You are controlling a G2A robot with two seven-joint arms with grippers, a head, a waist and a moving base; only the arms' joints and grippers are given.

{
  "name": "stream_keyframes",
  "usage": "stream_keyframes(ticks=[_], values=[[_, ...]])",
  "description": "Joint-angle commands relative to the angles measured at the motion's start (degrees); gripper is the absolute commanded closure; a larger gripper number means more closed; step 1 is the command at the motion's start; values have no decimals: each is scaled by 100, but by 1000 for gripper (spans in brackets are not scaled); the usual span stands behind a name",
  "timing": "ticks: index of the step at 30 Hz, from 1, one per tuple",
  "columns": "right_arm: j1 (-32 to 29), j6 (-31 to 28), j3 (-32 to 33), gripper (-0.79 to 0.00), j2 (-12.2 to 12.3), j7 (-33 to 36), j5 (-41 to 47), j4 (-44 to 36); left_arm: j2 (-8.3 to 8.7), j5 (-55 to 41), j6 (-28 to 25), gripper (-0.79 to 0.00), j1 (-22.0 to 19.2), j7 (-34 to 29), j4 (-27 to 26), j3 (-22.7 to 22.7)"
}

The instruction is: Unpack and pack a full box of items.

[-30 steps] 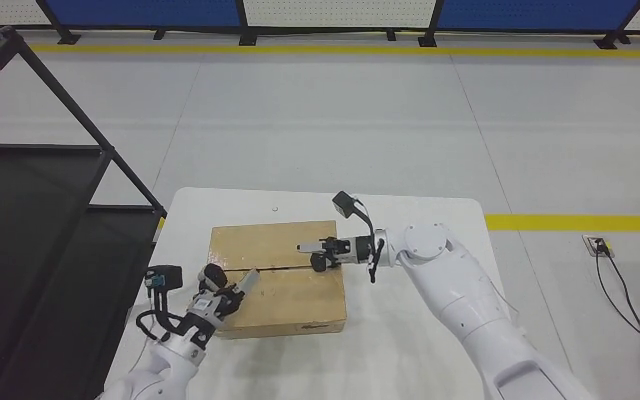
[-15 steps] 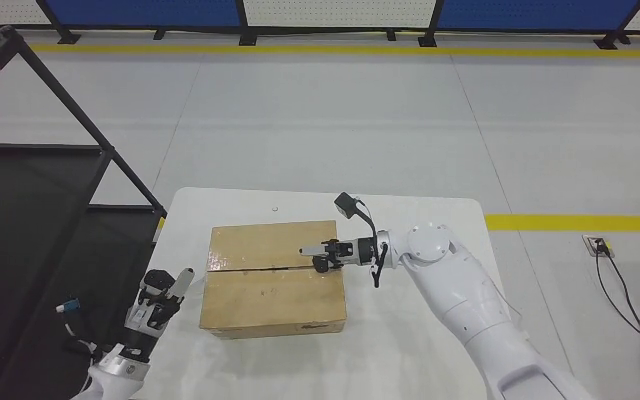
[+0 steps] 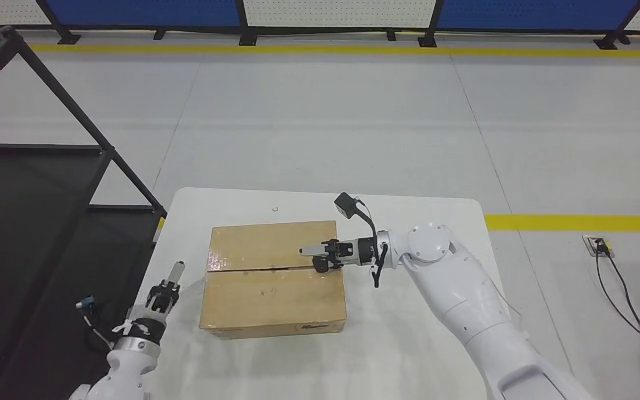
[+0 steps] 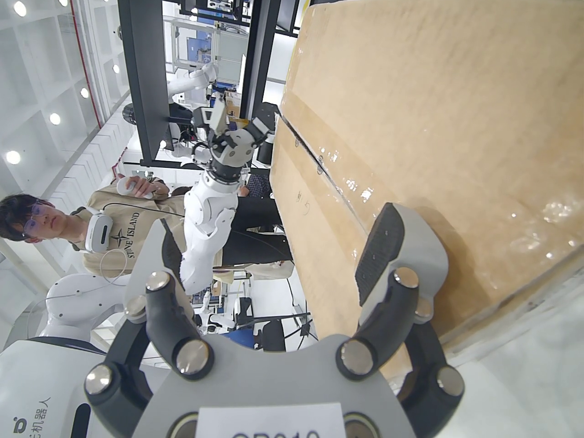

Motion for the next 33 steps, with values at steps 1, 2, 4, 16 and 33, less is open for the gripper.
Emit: stream_keyframes(ticks=[1,2,4,16,33], values=[[0,0,0,-785,0,0,0,0,-15,-253,143,-785,23,-37,153,-35],[0,0,0,-785,0,0,0,0,-22,-315,210,-785,43,-54,213,-37],[0,0,0,-785,0,0,0,0,-31,-539,287,-785,84,-210,307,-70],[0,0,0,-785,0,0,0,0,-116,-569,-437,-785,712,755,-36,-359],[0,0,0,-785,0,0,0,0,-165,-1082,-757,-785,637,-323,538,-219]])
